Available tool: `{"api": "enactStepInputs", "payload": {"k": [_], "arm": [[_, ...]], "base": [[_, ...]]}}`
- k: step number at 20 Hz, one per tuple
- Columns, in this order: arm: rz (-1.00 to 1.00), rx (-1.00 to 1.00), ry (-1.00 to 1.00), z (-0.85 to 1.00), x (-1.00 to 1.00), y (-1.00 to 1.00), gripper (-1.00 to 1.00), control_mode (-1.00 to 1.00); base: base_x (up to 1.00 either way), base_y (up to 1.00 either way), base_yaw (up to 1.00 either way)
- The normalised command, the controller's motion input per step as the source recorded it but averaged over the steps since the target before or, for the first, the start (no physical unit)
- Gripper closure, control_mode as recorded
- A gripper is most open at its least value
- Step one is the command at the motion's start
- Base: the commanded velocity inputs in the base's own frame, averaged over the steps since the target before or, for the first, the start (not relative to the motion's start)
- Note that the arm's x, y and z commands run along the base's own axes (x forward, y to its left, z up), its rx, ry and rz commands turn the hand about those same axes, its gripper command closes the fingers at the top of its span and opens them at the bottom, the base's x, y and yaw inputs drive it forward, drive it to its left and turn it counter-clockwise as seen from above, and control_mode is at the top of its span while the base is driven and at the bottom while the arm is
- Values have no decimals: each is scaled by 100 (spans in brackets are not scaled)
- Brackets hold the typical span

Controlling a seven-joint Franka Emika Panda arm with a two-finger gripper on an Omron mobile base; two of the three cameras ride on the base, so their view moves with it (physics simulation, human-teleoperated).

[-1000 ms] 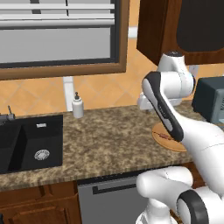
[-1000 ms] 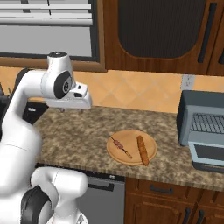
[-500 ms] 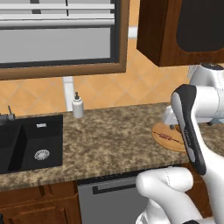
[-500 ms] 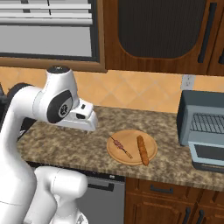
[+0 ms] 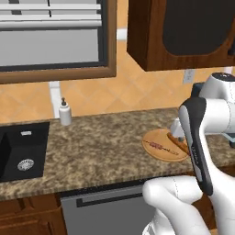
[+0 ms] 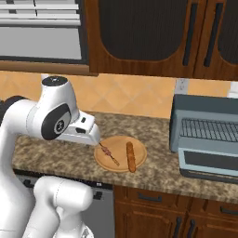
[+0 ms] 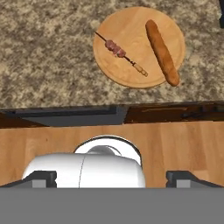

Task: Pick up the kebab skewer and baguette bread, and place them inside the toaster oven. Close the toaster oven door and start by setting the timer.

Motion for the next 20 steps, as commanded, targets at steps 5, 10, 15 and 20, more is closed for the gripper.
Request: {"api": "enactStepInputs", "payload": {"k": [5,10,15,20], "arm": [[0,0,0,0,0,0,-100,100],[0,0,0,0,0,0,-100,100],[0,0,0,0,0,0,-100,100],[0,0,0,0,0,0,-100,100]], "base": [[-3,-97,-1],[3,-74,-4],[27,-38,-2],[44,-25,0]]}}
